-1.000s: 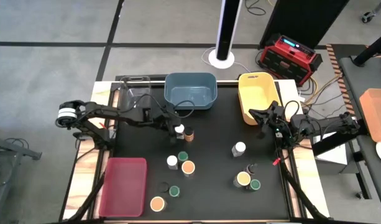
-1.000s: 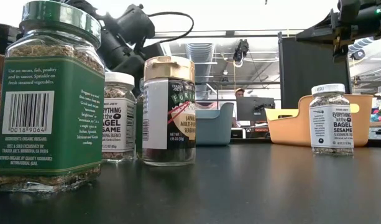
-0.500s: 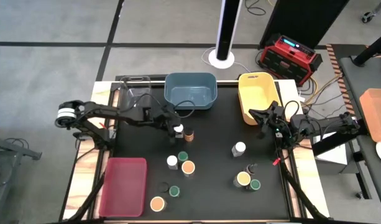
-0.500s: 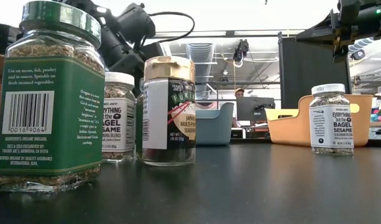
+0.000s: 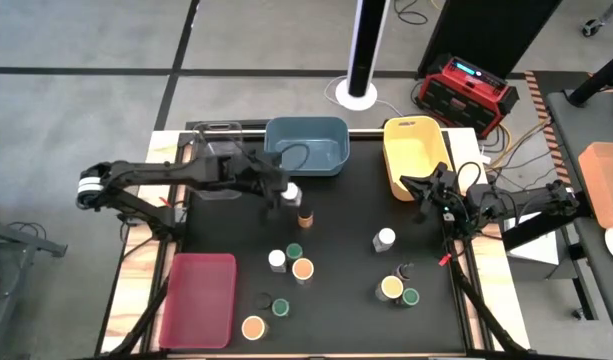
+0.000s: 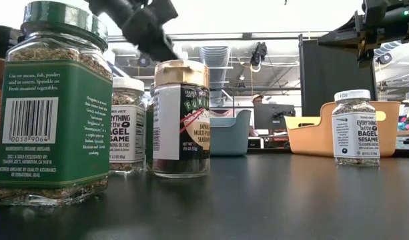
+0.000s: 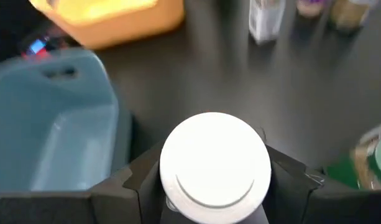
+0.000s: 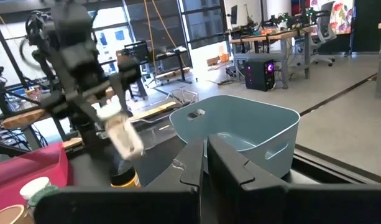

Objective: Sort spices by type
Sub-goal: Put the top white seasoning bottle into the blue bin

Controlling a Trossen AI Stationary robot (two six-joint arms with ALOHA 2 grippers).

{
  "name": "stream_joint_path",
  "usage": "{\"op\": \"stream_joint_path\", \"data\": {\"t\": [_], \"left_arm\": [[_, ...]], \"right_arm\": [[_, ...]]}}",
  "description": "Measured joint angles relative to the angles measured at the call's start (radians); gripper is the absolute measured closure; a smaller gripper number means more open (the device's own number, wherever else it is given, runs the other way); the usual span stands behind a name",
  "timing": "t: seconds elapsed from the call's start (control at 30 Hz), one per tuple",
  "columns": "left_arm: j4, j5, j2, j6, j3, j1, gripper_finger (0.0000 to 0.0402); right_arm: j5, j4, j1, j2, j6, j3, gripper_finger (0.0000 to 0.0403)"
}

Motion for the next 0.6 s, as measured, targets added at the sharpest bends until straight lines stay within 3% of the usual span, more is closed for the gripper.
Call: {"op": "stream_joint_path", "data": {"t": [0.33,0.6], "left_arm": [[-0.188,0.014,0.039,0.069,0.208,0.131,0.0216],[-0.205,0.147,0.127,0.098,0.302,0.317,0.0215]], "right_arm": [[0.0,-0.011,0.0,0.0,0.001,0.0,0.039],[0.0,-0.018,0.0,0.0,-0.007,-0.003,0.039]]}}
